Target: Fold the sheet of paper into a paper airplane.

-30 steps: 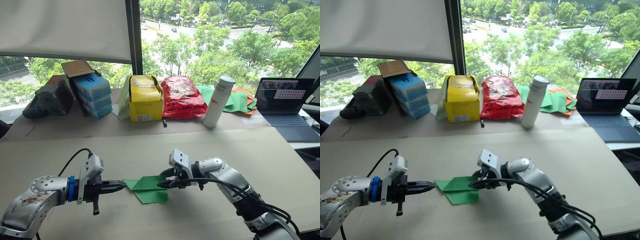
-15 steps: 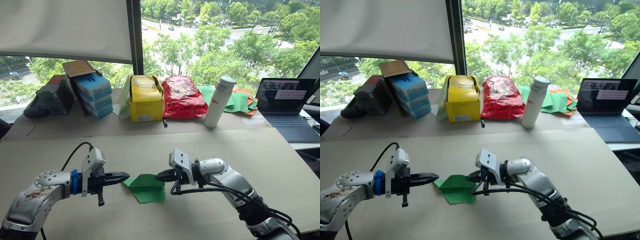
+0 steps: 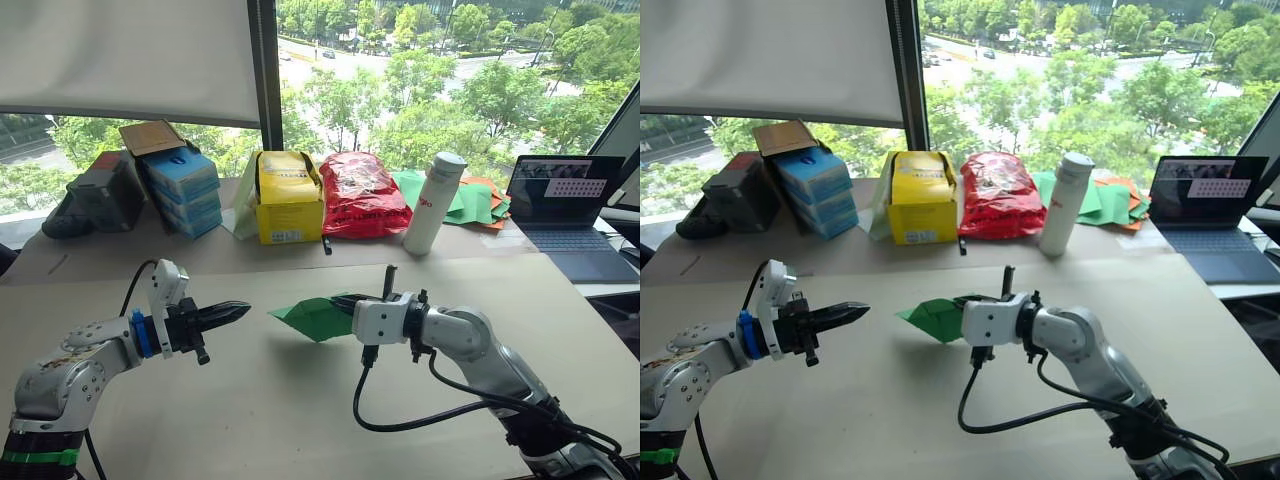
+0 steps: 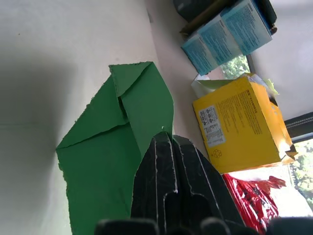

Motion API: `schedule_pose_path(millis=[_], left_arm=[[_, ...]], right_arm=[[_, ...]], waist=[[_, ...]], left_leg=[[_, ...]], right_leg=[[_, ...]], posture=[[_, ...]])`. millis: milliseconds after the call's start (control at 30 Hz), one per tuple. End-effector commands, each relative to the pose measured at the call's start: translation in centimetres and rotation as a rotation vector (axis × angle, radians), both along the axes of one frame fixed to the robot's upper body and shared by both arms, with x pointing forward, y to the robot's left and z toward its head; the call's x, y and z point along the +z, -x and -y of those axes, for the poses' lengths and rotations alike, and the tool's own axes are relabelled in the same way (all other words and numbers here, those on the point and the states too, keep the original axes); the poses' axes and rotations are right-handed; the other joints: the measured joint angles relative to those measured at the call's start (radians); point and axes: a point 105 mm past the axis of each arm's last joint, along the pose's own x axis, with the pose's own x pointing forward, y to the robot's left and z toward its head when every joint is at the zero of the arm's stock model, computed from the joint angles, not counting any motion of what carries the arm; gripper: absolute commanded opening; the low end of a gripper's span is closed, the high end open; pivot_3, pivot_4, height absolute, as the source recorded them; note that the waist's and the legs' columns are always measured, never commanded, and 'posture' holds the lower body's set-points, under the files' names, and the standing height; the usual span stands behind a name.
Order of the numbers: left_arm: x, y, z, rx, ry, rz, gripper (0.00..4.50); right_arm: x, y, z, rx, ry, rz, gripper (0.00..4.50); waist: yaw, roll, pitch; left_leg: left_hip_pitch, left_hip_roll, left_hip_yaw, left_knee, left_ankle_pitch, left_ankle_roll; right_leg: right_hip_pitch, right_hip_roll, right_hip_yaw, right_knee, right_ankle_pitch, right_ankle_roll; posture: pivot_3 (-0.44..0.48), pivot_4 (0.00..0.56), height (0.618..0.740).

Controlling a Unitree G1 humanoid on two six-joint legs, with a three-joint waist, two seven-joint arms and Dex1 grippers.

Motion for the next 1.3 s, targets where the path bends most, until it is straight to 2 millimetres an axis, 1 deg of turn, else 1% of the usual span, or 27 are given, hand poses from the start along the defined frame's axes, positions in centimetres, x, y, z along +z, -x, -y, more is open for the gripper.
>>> schedule_pose_path(millis=[33,100,233,300,400,500,667,733,767,800,833,867,900,1000,1100,1167,1200,1233,1300], left_arm=[[0.9,-0.1,0.4,-0.019,0.004,0.028,0.0],[0.9,-0.1,0.4,-0.023,0.002,0.026,0.0],[0.8,-0.1,0.4,-0.028,-0.005,0.025,0.0],[0.7,-0.1,0.6,-0.036,-0.012,0.022,0.0],[0.5,-0.1,0.6,-0.037,-0.021,0.02,0.0],[0.6,-0.1,0.7,-0.043,-0.02,0.019,0.0],[0.3,0.0,0.9,-0.054,-0.035,0.017,0.0],[0.1,0.2,1.2,-0.067,-0.042,0.012,0.0],[0.0,0.3,1.4,-0.076,-0.049,0.011,0.0],[-0.1,0.4,1.5,-0.086,-0.057,0.01,0.0],[-0.2,0.5,1.7,-0.095,-0.064,0.01,0.0],[-0.3,0.7,1.9,-0.11,-0.073,0.01,0.0],[-0.3,0.9,2.2,-0.125,-0.084,0.012,0.0],[-0.4,0.9,3.5,-0.176,-0.093,0.024,0.0],[-0.2,0.7,5.1,-0.222,-0.084,0.041,0.0],[-0.3,0.3,6.5,-0.248,-0.084,0.058,0.0],[-0.4,0.1,6.9,-0.257,-0.088,0.065,0.0],[-0.7,-0.2,7.2,-0.258,-0.101,0.068,0.0],[-1.3,-0.7,7.6,-0.258,-0.133,0.071,0.0]], right_arm=[[-1.0,2.2,-1.1,0.121,0.101,0.1,0.06],[-2.1,2.9,-1.2,0.153,0.142,0.085,0.06],[-3.5,3.8,-0.8,0.175,0.174,0.007,0.06],[-4.4,4.5,-0.8,0.204,0.202,-0.04,0.06],[-5.2,5.5,-0.9,0.256,0.234,-0.072,0.06],[-6.0,5.6,-0.6,0.266,0.273,-0.115,0.06],[-6.0,5.2,-0.8,0.245,0.26,-0.129,0.06],[-6.1,5.2,-0.8,0.236,0.245,-0.161,0.62],[-6.1,5.2,-0.8,0.232,0.237,-0.166,0.97],[-5.9,5.2,-0.8,0.228,0.225,-0.17,1.18],[-5.6,5.2,-0.8,0.23,0.211,-0.168,1.57],[-5.0,5.4,-0.9,0.238,0.179,-0.182,1.87],[-4.4,5.7,-0.9,0.25,0.142,-0.216,2.28],[-2.7,5.9,-0.5,0.262,0.086,-0.258,2.28],[-1.7,5.9,0.1,0.261,0.071,-0.293,2.28],[-1.1,5.7,0.4,0.234,0.017,-0.354,2.28],[-0.8,5.5,0.5,0.221,-0.001,-0.37,2.28],[-0.7,5.6,0.6,0.213,-0.029,-0.424,2.28],[-0.4,5.1,0.7,0.174,-0.071,-0.447,2.28]], waist=[[0.0,0.0,0.0],[0.0,0.0,0.0],[0.001,0.0,0.0],[0.001,0.0,0.0],[0.001,0.0,0.0],[0.001,0.0,0.0],[0.002,-0.001,0.0],[0.002,-0.001,0.0],[0.002,-0.001,0.0],[0.002,-0.001,0.0],[0.002,-0.001,0.0],[0.002,-0.001,0.0],[0.002,-0.001,0.0],[0.004,-0.001,0.0],[0.011,-0.001,0.0],[0.019,-0.001,0.0],[0.021,-0.001,0.0],[0.022,-0.001,0.0],[0.022,-0.001,0.0]], left_leg=[[0.0,0.0,0.0,0.0,0.0,0.0],[0.0,0.0,0.0,0.001,0.0,0.0],[0.002,0.0,0.0,0.001,0.0,0.0],[0.002,0.0,0.0,0.001,0.0,0.0],[0.003,0.0,0.0,0.001,0.0,0.0],[0.005,0.0,0.0,0.001,0.0,0.001],[0.008,0.0,-0.001,0.001,0.0,0.001],[0.008,0.0,-0.001,0.001,0.0,0.001],[0.008,0.0,-0.001,0.001,0.0,0.001],[0.008,0.0,-0.001,0.001,0.0,0.001],[0.008,0.0,-0.001,0.001,0.0,0.001],[0.008,0.0,-0.001,0.001,-0.001,0.001],[0.008,0.0,-0.001,0.001,-0.001,0.001],[0.008,0.0,-0.002,0.001,-0.001,0.001],[0.008,0.0,-0.002,0.002,-0.002,0.003],[0.008,0.0,-0.002,0.003,-0.002,0.004],[0.008,0.0,-0.002,0.003,-0.002,0.004],[0.008,0.0,-0.002,0.003,-0.002,0.004],[0.007,0.0,-0.001,0.003,-0.002,0.004]], right_leg=[[0.0,0.0,0.0,0.0,0.0,0.0],[0.001,0.0,0.0,0.0,0.0,0.0],[0.002,0.0,0.0,0.0,0.0,0.0],[0.003,0.0,0.0,0.0,0.0,0.0],[0.005,0.0,0.0,0.0,0.0,0.0],[0.006,0.0,0.0,0.0,0.0,0.0],[0.01,0.0,0.001,-0.001,0.0,0.0],[0.01,0.0,0.001,-0.001,0.0,0.0],[0.01,0.0,0.001,-0.001,0.0,0.0],[0.01,0.0,0.001,-0.001,0.0,0.0],[0.01,0.0,0.002,-0.001,0.0,0.0],[0.01,0.0,0.002,-0.001,0.0,0.0],[0.01,0.0,0.002,-0.001,0.0,0.0],[0.01,-0.001,0.004,-0.001,0.0,0.0],[0.011,-0.001,0.004,-0.001,0.0,0.0],[0.011,-0.001,0.003,-0.001,0.0,0.0],[0.011,-0.001,0.003,-0.001,0.0,0.0],[0.011,-0.001,0.003,-0.001,0.0,0.0],[0.011,-0.001,0.004,-0.001,0.0,0.0]], posture=[[0.0,0.15,0.74],[0.0,0.15,0.74],[0.0,0.15,0.74],[0.0,0.15,0.74],[0.0,0.15,0.74],[0.0,0.15,0.74],[0.0,0.15,0.74],[0.0,0.15,0.74],[0.0,0.15,0.74],[0.0,0.15,0.74],[0.0,0.15,0.74],[0.0,0.15,0.74],[0.0,0.15,0.74],[0.0,0.15,0.74],[0.0,0.15,0.74],[0.0,0.15,0.74],[0.0,0.15,0.74],[0.0,0.15,0.74],[0.0,0.15,0.74]])
